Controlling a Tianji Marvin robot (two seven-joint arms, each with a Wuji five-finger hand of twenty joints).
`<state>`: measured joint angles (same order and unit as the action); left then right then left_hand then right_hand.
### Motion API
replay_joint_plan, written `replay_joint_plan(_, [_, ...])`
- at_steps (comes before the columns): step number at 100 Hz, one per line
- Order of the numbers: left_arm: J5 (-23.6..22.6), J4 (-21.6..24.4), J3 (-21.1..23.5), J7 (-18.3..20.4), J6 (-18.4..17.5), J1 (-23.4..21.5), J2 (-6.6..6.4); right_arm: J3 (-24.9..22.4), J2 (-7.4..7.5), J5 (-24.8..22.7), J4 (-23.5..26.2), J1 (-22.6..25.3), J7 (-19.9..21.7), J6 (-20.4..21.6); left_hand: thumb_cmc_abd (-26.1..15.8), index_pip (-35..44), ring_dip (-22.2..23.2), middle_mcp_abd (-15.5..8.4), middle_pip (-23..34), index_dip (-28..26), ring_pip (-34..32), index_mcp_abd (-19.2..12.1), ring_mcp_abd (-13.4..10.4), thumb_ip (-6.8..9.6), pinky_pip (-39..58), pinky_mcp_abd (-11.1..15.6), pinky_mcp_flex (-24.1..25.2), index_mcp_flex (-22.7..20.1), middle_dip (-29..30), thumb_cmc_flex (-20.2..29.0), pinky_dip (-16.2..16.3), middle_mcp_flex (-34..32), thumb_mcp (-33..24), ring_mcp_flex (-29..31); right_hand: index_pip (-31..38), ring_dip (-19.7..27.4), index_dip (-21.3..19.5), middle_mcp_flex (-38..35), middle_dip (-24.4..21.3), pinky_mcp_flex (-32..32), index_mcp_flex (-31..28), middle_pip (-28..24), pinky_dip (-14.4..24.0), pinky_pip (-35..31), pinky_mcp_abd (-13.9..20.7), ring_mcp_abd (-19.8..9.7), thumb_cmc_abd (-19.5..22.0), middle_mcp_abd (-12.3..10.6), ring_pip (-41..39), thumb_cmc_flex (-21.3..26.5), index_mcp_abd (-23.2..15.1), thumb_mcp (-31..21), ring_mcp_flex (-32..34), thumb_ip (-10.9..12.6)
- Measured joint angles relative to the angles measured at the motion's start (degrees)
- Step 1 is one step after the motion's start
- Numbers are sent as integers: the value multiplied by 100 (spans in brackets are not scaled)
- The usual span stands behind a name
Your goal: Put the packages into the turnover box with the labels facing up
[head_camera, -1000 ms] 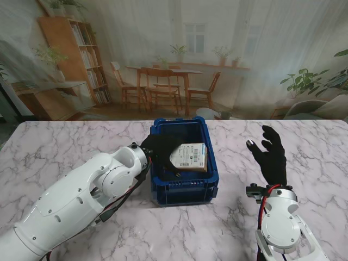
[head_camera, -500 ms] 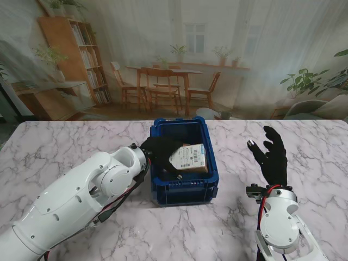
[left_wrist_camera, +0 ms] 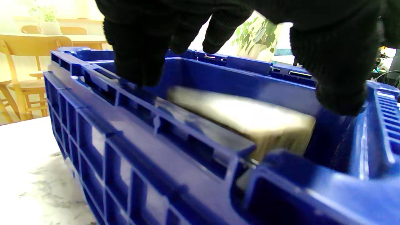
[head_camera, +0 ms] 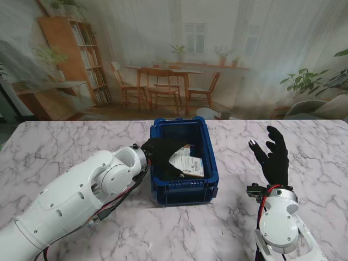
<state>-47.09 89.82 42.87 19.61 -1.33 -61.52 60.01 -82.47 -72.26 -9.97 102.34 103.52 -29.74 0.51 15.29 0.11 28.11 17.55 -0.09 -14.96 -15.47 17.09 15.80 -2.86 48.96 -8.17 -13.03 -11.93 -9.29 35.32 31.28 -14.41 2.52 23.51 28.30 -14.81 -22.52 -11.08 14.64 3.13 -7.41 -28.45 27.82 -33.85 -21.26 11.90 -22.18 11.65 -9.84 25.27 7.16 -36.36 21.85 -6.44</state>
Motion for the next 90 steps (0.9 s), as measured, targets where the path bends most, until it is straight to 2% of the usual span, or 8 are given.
replay_joint_plan(11, [88, -68, -84, 10, 3, 80, 0, 2, -1, -10, -15, -11, -2, -1, -63, -37, -149, -6, -9, 151, 27, -49, 32, 0, -35, -5, 59, 198, 230, -66, 0, 288, -4, -84, 0, 0, -4, 0, -7, -1, 0, 14, 47, 57, 0, -4, 0, 0, 0, 0, 0, 0, -51, 0])
replay_joint_plan(35, [134, -134, -130, -21, 31, 117, 14, 3, -1, -31, -22, -17, -1, -4, -66, -46, -355, -24, -67, 344, 126, -138, 110, 0, -235, -28, 143, 198, 385, -72, -172, 430, -4, -270, 0, 0, -52, 0, -9, -1, 0, 21, 133, 160, 0, -29, 0, 0, 0, 1, 0, 0, -52, 0])
replay_joint_plan(43, [81, -88, 9, -29, 14, 22, 27, 3, 0, -38, -25, -17, 8, -3, -130, -47, -406, -68, -66, 345, 128, -143, 123, 0, -347, -45, 146, 198, 385, -72, -293, 430, -4, -291, 0, 0, -52, 0, -9, -1, 0, 22, 157, 171, 0, -30, 0, 0, 0, 1, 0, 0, -52, 0])
replay_joint_plan(47, [40, -31, 121, -33, -3, -58, 30, 3, 1, -38, -26, -17, 15, -2, -133, -47, -422, -69, -66, 345, 129, -146, 242, 0, -355, -196, 146, 198, 385, -72, -347, 430, -4, -305, 0, 0, -54, 0, -9, -1, 0, 22, 160, 182, 0, -30, 0, 0, 0, 1, -1, 0, -52, 0])
replay_joint_plan(58, [-148, 199, 439, -57, -89, -325, 25, 4, 8, -41, -27, -18, 56, -1, -163, 42, -477, -72, -64, 275, 129, -203, 260, 0, -441, -196, 146, 179, 385, -48, -429, 413, -4, -339, 0, 0, -57, 0, -9, -1, -2, 22, 168, 263, 1, -32, 0, -7, 0, 1, -146, 0, -75, 0])
replay_joint_plan(74, [-665, 652, 1005, -492, -237, -824, 29, 13, 25, -141, -32, -21, 119, 11, -670, 561, -756, -257, 35, -281, 243, -353, 414, 55, -823, -493, 359, -722, 80, 565, -715, -212, -63, -435, 0, 0, -58, -1, -9, -1, -11, 22, 223, 398, 1, -65, 0, -233, 0, 1, -497, 2, -111, 0])
replay_joint_plan(82, [-692, 883, 1284, -706, -309, -1057, 37, 13, 41, -155, -31, -24, 186, 30, -809, 785, -765, -292, 170, -589, 245, -421, 406, 57, -877, -557, 442, -1165, -117, 765, -729, -531, -53, -427, -21, 0, -58, -6, -9, -1, -122, 22, 228, 475, 1, -117, 0, -351, 145, 0, -660, 90, -112, 0])
replay_joint_plan(90, [-870, 1108, 1569, -1020, -395, -1299, 59, 9, 60, -149, -21, -28, 290, 41, -888, 908, -749, -322, 273, -800, 246, -480, 277, 63, -892, -567, 491, -1392, -286, 835, -729, -868, -20, -304, 14, 4, -58, -13, -9, 10, -244, 32, 280, 525, 1, -131, 0, -450, 152, 0, -1043, 149, -127, 0])
